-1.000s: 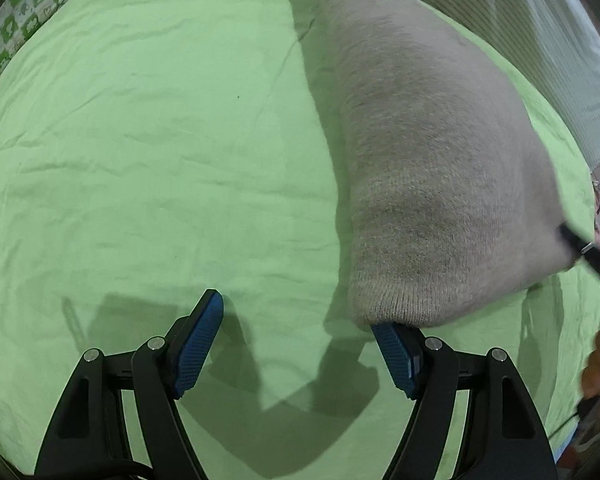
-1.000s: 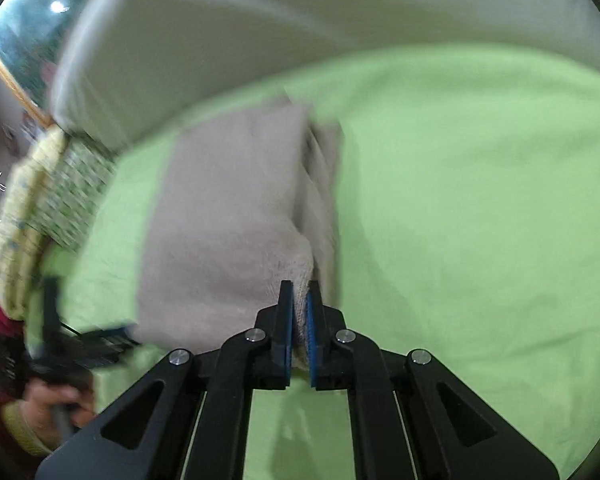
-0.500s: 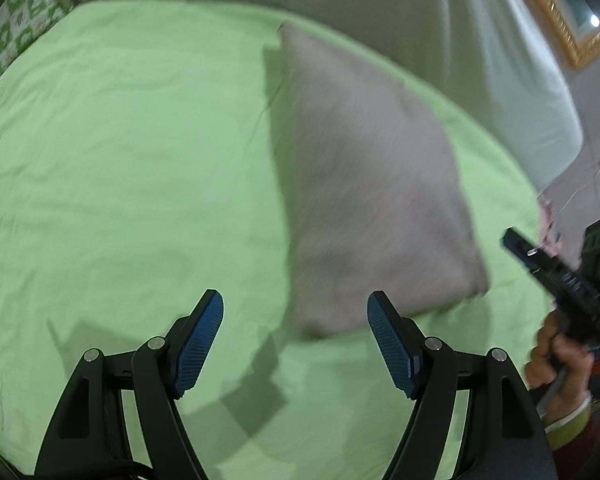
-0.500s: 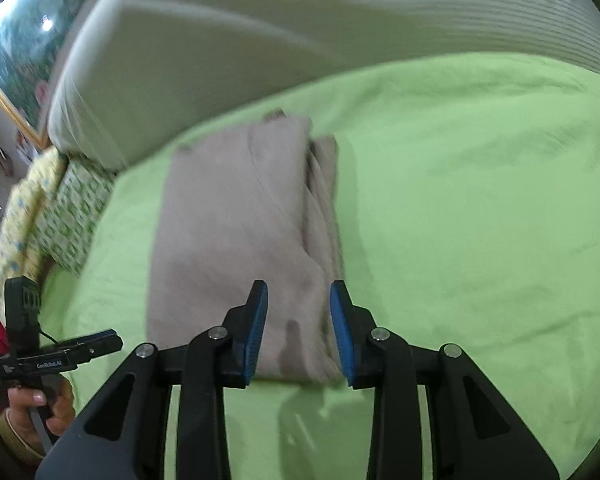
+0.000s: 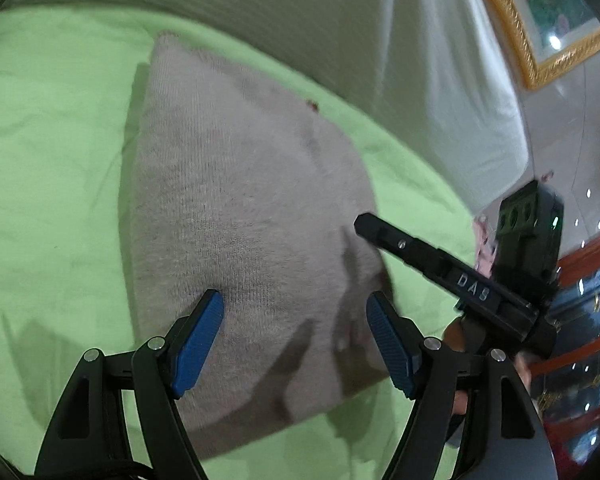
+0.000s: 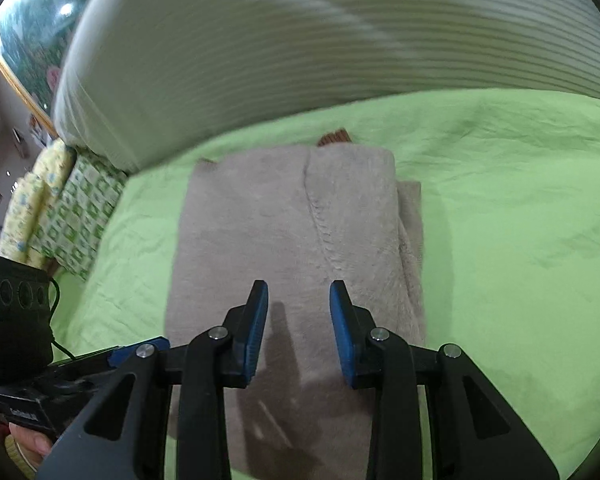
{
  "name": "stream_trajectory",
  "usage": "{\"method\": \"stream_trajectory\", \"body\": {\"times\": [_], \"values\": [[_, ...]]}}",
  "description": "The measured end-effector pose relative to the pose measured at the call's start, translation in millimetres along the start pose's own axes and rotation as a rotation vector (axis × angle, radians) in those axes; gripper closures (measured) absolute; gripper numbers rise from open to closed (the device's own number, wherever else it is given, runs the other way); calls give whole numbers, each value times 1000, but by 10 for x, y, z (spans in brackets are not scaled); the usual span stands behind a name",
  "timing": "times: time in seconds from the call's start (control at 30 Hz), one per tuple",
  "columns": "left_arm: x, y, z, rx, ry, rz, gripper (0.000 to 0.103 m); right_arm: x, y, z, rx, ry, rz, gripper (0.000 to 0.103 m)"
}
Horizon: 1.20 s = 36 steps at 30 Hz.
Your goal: Fold small clothes
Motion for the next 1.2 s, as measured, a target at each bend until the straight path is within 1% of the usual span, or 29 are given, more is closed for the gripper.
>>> {"method": "stream_trajectory", "body": {"times": [0.03, 0.07, 0.13, 0.17, 0.2, 0.23, 0.3, 0.4, 0.43, 0.47, 0.5, 0.53, 0.57, 0.6, 0.63, 0.7, 0.8, 0.9, 0.97, 1.03, 1.1, 1.13, 1.2], "values": [[-190, 17, -25, -10, 13, -31, 31, -50, -26, 5, 5, 14, 25, 77], [-255, 59, -30, -15, 23, -46, 32, -120, -67, 20, 10, 36, 56, 80], [-344, 116, -14, -28, 38, -61, 34, -270, -181, 85, -5, 86, 79, 85], [-368, 90, -11, -44, 35, -67, 34, -306, -219, 96, -5, 86, 85, 90], [-371, 52, 3, -63, 31, -80, 34, -327, -241, 111, -2, 76, 86, 91], [-372, 16, 25, -89, 32, -98, 34, -329, -257, 121, -9, 64, 78, 91], [-324, -36, 44, -117, 34, -109, 33, -297, -261, 114, -23, 58, 69, 91], [-144, -56, -17, -96, 20, -74, 33, -144, -240, 72, -40, 26, 45, 91], [-101, -23, -63, -78, 12, -74, 32, -72, -237, 45, -44, 10, 44, 88], [30, 71, -57, -62, 5, -79, 28, -18, -255, 21, -48, -4, 46, 87], [78, 124, -83, -44, -2, -90, 25, 34, -262, -17, -54, -23, 44, 87], [119, 192, -161, -13, -8, -111, 21, 64, -270, -45, -62, -35, 45, 84], [137, 236, -206, 6, -14, -121, 21, 79, -291, -88, -71, -46, 51, 68], [135, 279, -256, 22, -18, -132, 21, 85, -311, -123, -80, -54, 60, 55], [135, 347, -325, 43, -18, -155, 21, 89, -325, -153, -83, -67, 63, 36], [112, 452, -410, 77, -10, -174, 21, 60, -330, -197, -74, -83, 74, 35], [49, 603, -546, 116, -7, -183, 21, -47, -353, -248, -70, -57, 97, 35], [63, 713, -573, 128, -17, -201, 21, -130, -374, -325, -59, -49, 130, 35], [38, 753, -676, 129, -31, -210, 21, -219, -378, -423, -44, -38, 177, 35], [-60, 818, -859, 127, -54, -235, 21, -280, -408, -478, -41, -31, 201, 35], [-114, 875, -1013, 122, -86, -292, 21, -348, -504, -533, -43, -20, 237, 35], [-145, 903, -1103, 115, -102, -336, 21, -369, -537, -551, -45, -17, 250, 37], [-236, 931, -1195, 97, -96, -385, 20, -398, -612, -584, -52, -15, 270, 37]]}}
Point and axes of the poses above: each gripper's, at about its wrist camera, not at the fingertips, and x roughly against the way its jaws point, y to its left, z to its underside, the point moved 4 cm from there along -x, roughly the way its jaws point, and after that the axes turned 2 degrees about y, right-handed, at the moved point
